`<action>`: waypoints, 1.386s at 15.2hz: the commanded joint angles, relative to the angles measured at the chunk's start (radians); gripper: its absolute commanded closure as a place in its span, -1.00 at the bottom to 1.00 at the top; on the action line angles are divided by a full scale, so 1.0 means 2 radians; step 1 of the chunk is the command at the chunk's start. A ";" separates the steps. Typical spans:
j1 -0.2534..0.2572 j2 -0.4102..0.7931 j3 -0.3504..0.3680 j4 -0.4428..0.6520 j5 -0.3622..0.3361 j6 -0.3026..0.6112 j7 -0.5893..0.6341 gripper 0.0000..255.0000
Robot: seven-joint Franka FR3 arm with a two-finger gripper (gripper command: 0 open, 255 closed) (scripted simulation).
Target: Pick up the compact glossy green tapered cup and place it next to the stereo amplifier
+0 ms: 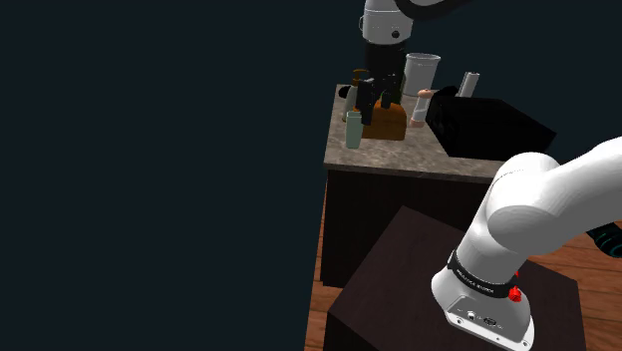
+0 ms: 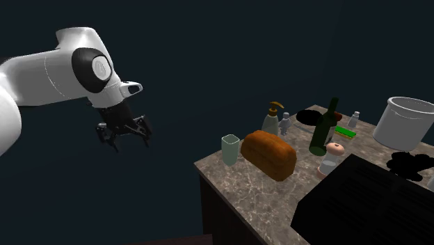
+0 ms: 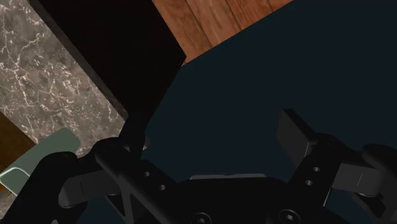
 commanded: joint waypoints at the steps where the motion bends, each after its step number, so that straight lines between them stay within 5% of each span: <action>1: 0.000 0.000 0.000 0.000 0.000 0.000 0.000 -1.00; 12: -0.038 0.116 -0.115 0.028 -0.035 0.116 -0.113 -1.00; 21: -0.050 0.257 -0.201 0.110 -0.002 0.189 -0.219 -1.00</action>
